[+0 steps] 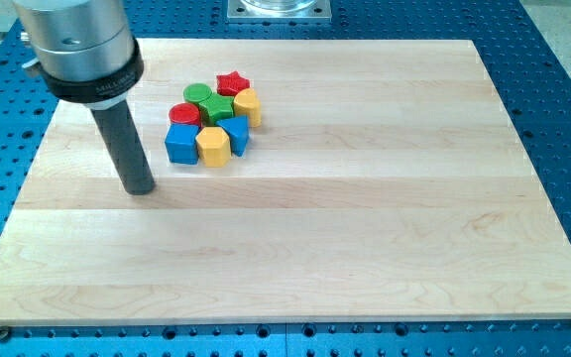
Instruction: Push the cube into the group of blocks
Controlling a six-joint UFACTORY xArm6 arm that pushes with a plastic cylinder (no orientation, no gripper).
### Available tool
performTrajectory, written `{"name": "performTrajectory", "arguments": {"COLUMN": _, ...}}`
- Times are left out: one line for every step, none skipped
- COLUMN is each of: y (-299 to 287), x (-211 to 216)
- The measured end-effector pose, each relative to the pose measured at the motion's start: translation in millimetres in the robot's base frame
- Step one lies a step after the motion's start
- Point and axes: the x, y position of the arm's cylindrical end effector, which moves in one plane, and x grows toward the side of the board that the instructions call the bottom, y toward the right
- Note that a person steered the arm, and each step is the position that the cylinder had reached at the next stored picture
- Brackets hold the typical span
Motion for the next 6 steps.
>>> {"name": "performTrajectory", "arguments": {"y": 17, "x": -18}}
{"name": "performTrajectory", "arguments": {"y": 19, "x": -28}}
{"name": "performTrajectory", "arguments": {"y": 19, "x": -46}}
{"name": "performTrajectory", "arguments": {"y": 19, "x": -47}}
{"name": "performTrajectory", "arguments": {"y": 18, "x": -47}}
{"name": "performTrajectory", "arguments": {"y": 13, "x": -47}}
